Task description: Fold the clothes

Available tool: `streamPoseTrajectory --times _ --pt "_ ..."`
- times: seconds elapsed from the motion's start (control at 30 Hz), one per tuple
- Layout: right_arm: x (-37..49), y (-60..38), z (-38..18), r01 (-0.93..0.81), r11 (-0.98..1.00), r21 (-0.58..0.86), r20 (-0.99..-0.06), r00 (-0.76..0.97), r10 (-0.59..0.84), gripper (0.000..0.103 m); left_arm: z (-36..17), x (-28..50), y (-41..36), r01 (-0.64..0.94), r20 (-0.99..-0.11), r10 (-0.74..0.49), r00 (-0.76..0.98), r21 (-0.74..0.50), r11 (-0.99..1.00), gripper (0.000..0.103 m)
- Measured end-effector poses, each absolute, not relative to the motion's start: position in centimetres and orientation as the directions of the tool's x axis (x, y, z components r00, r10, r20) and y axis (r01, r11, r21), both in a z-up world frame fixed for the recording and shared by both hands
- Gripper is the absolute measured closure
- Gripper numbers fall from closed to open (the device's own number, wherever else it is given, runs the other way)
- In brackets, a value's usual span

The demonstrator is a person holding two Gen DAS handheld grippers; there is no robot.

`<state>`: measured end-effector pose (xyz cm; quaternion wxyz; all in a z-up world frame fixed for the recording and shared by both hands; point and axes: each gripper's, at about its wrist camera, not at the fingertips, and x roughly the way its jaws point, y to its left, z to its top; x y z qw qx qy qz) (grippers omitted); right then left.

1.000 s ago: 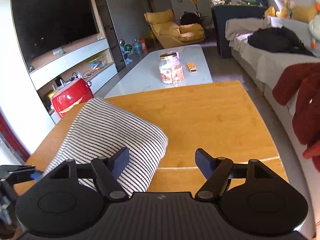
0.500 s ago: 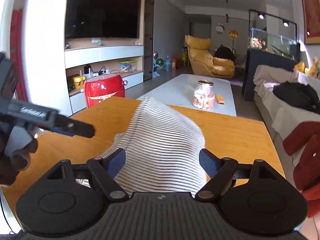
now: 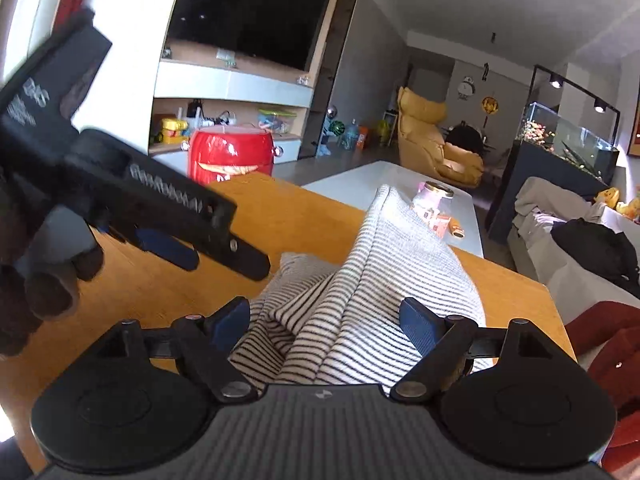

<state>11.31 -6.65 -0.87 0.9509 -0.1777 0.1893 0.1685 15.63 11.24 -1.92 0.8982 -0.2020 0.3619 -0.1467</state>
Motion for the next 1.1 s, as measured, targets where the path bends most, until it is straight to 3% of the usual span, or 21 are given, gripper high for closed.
streamPoseTrajectory --times 0.07,0.1,0.13,0.17,0.27,0.4,0.53,0.7,0.77,0.83,0.9,0.97,1.0,1.03,1.1 --pt "11.3 -6.2 -1.5 -0.377 0.870 -0.319 -0.406 0.883 0.233 0.021 -1.8 15.5 11.0 0.135 -0.591 -0.416 0.691 -0.460 0.878 0.018" --pt "11.2 -6.3 -1.5 -0.378 0.859 -0.346 -0.401 0.887 0.229 0.029 -1.8 15.4 10.8 0.145 -0.591 -0.419 0.689 -0.454 0.879 0.018" --pt "11.0 -6.6 -1.4 -0.384 0.843 -0.376 -0.401 0.888 0.225 0.045 -1.9 15.5 10.5 0.156 -0.593 -0.425 0.683 -0.450 0.879 0.019" --pt "10.7 -7.1 -1.3 -0.386 0.830 -0.402 -0.401 0.889 0.219 0.049 -2.0 15.7 10.1 0.167 -0.595 -0.438 0.674 -0.454 0.875 0.022" --pt "9.9 -9.1 -0.9 -0.366 0.801 -0.473 -0.394 0.902 0.179 0.049 -2.8 16.1 8.7 0.205 -0.598 -0.493 0.632 -0.485 0.850 0.032" --pt "9.6 -10.9 -0.7 -0.320 0.797 -0.512 -0.378 0.917 0.125 0.048 -3.9 16.1 6.6 0.268 -0.592 -0.562 0.578 -0.513 0.816 0.032" --pt "10.3 -11.9 -1.0 -0.319 0.813 -0.488 -0.393 0.912 0.122 0.022 -3.4 15.9 5.4 0.270 -0.589 -0.563 0.580 -0.512 0.815 0.032" --pt "12.2 -12.0 -2.2 -0.332 0.818 -0.470 -0.410 0.903 0.131 0.018 -3.3 16.1 4.1 0.254 -0.596 -0.552 0.583 -0.512 0.821 0.032" --pt "12.2 -12.0 -2.3 -0.334 0.811 -0.480 -0.400 0.906 0.137 0.019 -3.3 16.2 3.7 0.255 -0.602 -0.546 0.583 -0.502 0.826 0.032" --pt "12.2 -12.2 -2.3 -0.309 0.809 -0.500 -0.375 0.919 0.119 0.039 -3.3 16.3 3.3 0.254 -0.609 -0.536 0.585 -0.490 0.834 0.032" --pt "11.9 -12.5 -2.3 -0.262 0.816 -0.515 -0.336 0.938 0.089 0.048 -3.2 16.3 3.1 0.255 -0.612 -0.532 0.585 -0.484 0.837 0.032" --pt "11.7 -12.8 -2.3 -0.224 0.818 -0.529 -0.304 0.951 0.064 0.049 -3.2 16.2 3.0 0.257 -0.615 -0.529 0.585 -0.478 0.840 0.032" --pt "11.6 -12.9 -2.5 -0.221 0.814 -0.538 -0.301 0.952 0.059 0.045 -3.2 16.3 3.1 0.258 -0.616 -0.529 0.584 -0.477 0.840 0.032" --pt "11.8 -13.0 -2.7 -0.233 0.807 -0.542 -0.316 0.947 0.061 0.031 -3.2 16.3 3.1 0.257 -0.617 -0.527 0.584 -0.476 0.841 0.032" --pt "12.6 -13.3 -3.3 -0.280 0.797 -0.535 -0.369 0.926 0.077 0.025 -3.0 16.1 3.2 0.255 -0.616 -0.527 0.585 -0.478 0.841 0.032"
